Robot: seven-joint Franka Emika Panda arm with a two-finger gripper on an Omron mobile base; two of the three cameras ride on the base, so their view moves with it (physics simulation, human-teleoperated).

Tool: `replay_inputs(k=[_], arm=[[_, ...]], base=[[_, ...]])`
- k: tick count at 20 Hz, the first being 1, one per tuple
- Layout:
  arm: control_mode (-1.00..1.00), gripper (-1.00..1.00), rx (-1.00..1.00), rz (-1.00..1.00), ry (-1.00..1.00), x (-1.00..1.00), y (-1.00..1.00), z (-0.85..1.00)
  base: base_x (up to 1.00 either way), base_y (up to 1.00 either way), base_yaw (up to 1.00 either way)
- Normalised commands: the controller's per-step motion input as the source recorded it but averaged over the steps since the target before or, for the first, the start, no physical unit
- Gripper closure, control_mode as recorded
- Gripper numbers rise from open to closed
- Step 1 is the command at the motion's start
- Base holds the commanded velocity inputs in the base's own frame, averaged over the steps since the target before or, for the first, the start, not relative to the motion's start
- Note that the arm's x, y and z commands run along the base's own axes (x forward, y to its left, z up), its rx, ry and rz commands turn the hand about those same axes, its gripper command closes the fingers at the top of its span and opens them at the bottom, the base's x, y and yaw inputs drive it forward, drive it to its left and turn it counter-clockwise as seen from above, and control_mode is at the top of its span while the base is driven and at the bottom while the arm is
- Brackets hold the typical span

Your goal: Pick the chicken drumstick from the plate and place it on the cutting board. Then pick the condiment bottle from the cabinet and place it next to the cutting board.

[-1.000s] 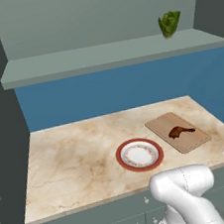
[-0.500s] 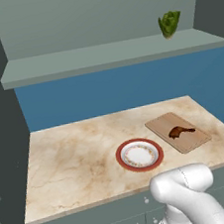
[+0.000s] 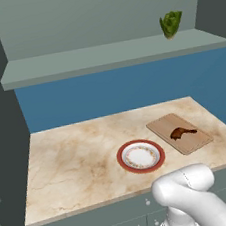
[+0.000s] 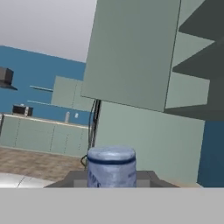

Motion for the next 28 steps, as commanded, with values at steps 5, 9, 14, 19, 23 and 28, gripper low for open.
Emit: replay_inputs(k=[5,9,14,19,23,28], arm=[[-1.00,1.00,0.00,-0.11,-0.05,0.36,-0.31,-0.36],[-1.00,1.00,0.00,-0.12,-0.04,0.23,-0.22,-0.20],[-1.00,1.00,0.06,-0.12,0.00,0.01,-0.05,-0.23],[-1.00,1.00,0.10,-0.11,-0.01,0.04,0.02,-0.20],[-1.00,1.00,0.09,-0.12,-0.02,0.20,0.06,-0.15],[-1.00,1.00,0.07,-0.13,-0.02,0.23,0.04,-0.14]], base=[[0.00,0.00,0.00],[0.00,0.00,0.00],[0.00,0.00,0.00],[0.00,0.00,0.00],[0.00,0.00,0.00],[0.00,0.00,0.00]])
